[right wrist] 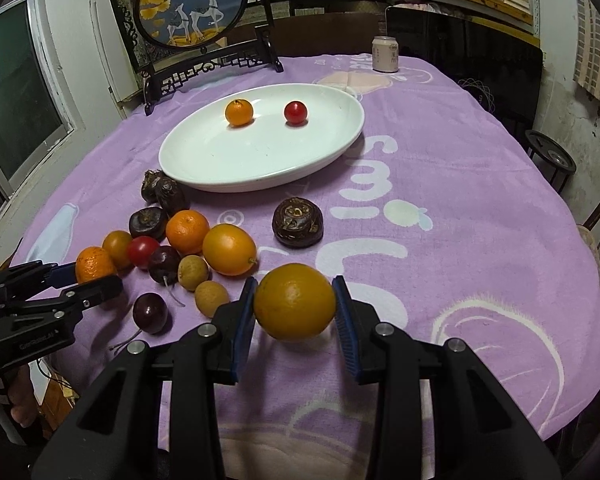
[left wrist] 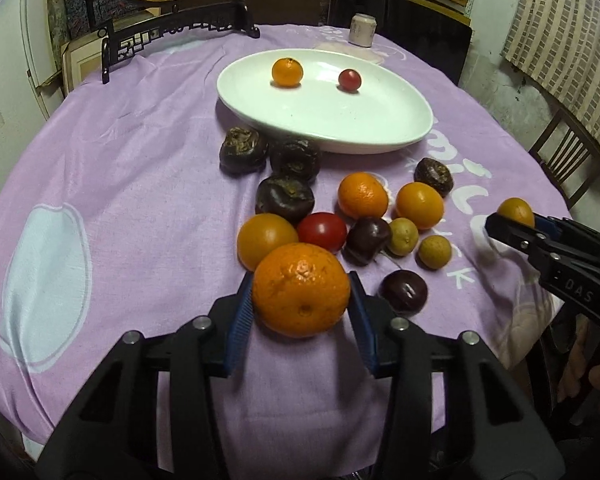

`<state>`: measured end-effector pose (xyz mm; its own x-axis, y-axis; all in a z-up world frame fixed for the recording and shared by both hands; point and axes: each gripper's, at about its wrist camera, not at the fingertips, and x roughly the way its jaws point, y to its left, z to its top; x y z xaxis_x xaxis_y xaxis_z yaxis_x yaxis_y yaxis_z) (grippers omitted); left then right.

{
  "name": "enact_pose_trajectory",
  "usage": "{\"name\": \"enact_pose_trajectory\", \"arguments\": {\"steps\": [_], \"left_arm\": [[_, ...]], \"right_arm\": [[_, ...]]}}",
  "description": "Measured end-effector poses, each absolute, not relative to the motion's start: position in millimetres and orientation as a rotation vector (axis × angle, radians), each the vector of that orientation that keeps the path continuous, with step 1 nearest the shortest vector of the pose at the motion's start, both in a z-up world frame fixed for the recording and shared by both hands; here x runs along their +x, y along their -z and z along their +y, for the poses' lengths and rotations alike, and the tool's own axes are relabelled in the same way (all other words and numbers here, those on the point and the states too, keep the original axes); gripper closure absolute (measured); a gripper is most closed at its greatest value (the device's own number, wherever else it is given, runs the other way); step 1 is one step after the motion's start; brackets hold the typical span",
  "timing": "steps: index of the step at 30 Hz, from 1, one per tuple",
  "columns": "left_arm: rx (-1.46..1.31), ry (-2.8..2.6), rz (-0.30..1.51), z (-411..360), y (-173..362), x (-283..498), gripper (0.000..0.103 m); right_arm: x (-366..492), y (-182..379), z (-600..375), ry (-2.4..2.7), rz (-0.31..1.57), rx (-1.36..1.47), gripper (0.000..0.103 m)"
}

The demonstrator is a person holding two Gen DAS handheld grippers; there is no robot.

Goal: Organize fruits
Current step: 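Grasp a large orange with the left tool while the right tool grasps an orange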

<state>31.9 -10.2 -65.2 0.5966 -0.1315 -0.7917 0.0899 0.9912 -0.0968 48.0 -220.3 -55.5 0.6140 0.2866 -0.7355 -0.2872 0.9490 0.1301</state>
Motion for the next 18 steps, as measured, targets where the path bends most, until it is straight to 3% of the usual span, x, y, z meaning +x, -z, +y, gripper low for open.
{"name": "enact_pose_trajectory", "arguments": {"steps": [18], "left_arm": [[-0.065, 0.152, 0.877, 6, 35, 52, 0.058]], "right_arm": [[81, 27, -194, -0.405, 0.814, -0.036, 0.065]]}}
